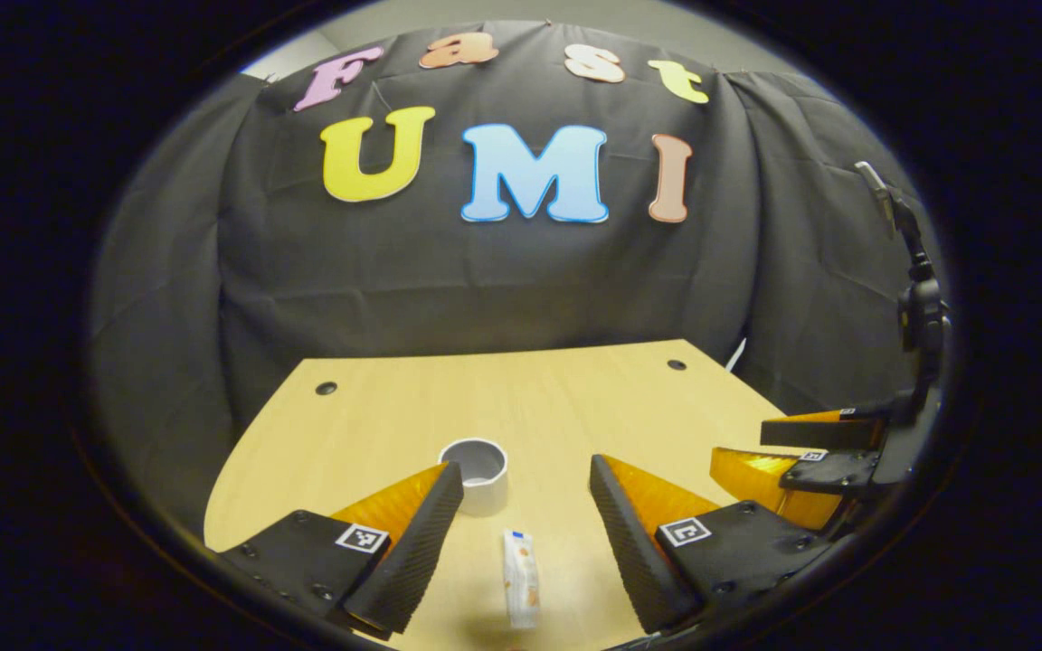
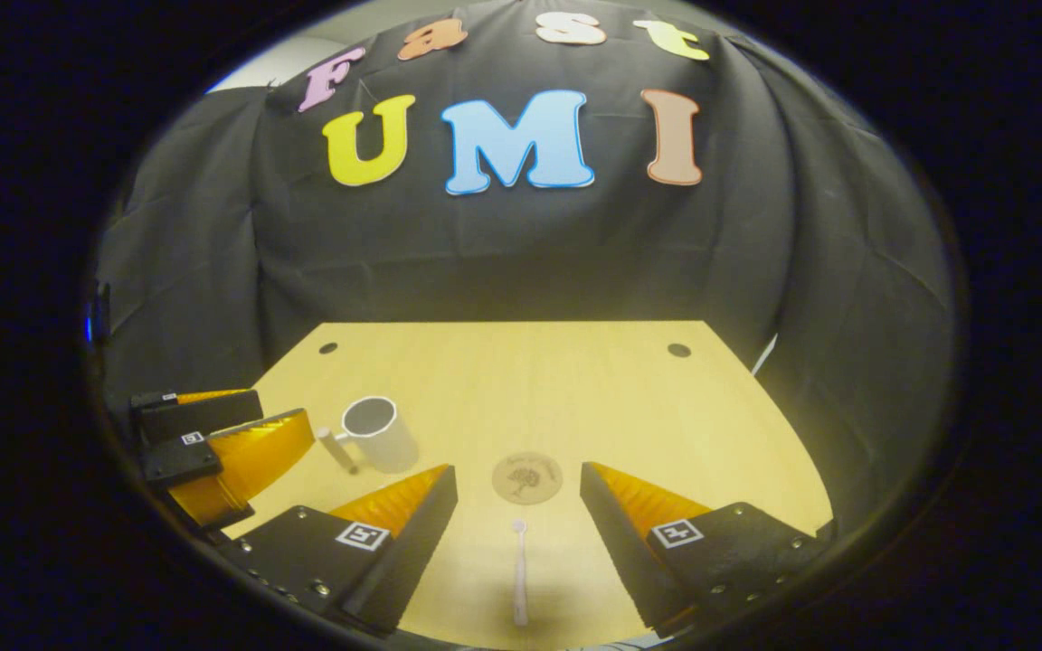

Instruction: Put the toothbrush and toothpaste on the desktop into the cup, then pick up the cup and place it on the coaster on the desktop.

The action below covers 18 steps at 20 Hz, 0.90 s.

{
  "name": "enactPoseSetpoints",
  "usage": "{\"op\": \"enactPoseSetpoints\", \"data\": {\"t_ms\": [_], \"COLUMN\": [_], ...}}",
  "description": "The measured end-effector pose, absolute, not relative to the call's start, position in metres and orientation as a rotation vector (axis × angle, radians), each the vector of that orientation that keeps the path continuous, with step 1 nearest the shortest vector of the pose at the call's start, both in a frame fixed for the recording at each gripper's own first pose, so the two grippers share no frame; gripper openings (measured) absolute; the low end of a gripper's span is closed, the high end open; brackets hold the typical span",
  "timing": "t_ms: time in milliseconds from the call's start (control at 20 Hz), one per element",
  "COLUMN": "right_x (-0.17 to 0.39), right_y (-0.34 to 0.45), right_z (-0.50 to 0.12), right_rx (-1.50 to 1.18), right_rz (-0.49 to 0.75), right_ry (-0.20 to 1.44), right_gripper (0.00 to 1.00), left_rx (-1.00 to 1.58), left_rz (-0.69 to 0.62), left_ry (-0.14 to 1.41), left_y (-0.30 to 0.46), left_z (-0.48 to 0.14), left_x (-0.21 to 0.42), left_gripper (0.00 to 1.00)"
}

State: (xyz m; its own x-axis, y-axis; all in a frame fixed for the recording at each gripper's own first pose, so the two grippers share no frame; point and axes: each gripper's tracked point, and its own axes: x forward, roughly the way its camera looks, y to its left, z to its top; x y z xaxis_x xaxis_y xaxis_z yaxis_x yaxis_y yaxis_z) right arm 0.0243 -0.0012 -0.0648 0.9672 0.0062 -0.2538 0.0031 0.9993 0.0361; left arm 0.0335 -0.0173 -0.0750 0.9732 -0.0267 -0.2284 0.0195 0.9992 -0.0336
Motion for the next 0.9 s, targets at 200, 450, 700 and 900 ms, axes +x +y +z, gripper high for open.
{"op": "enactPoseSetpoints", "data": {"t_ms": [200, 450, 700, 900], "right_x": [0.029, 0.034, 0.034, 0.031], "right_y": [-0.002, 0.000, -0.002, 0.000], "right_z": [-0.107, -0.158, -0.203, -0.226], "right_rx": [0.029, 0.045, 0.088, 0.102], "right_rz": [0.002, 0.008, -0.016, -0.012], "right_ry": [0.413, 0.572, 0.745, 0.858], "right_gripper": [0.91, 0.90, 0.92, 0.92], "left_rx": [-0.046, -0.045, -0.047, -0.061], "left_rz": [-0.027, -0.027, -0.008, 0.008], "left_ry": [0.377, 0.552, 0.730, 0.846], "left_y": [-0.016, -0.016, -0.014, -0.018], "left_z": [-0.123, -0.185, -0.238, -0.267], "left_x": [0.039, 0.048, 0.042, 0.039], "left_gripper": [0.95, 0.96, 0.94, 0.96]}}
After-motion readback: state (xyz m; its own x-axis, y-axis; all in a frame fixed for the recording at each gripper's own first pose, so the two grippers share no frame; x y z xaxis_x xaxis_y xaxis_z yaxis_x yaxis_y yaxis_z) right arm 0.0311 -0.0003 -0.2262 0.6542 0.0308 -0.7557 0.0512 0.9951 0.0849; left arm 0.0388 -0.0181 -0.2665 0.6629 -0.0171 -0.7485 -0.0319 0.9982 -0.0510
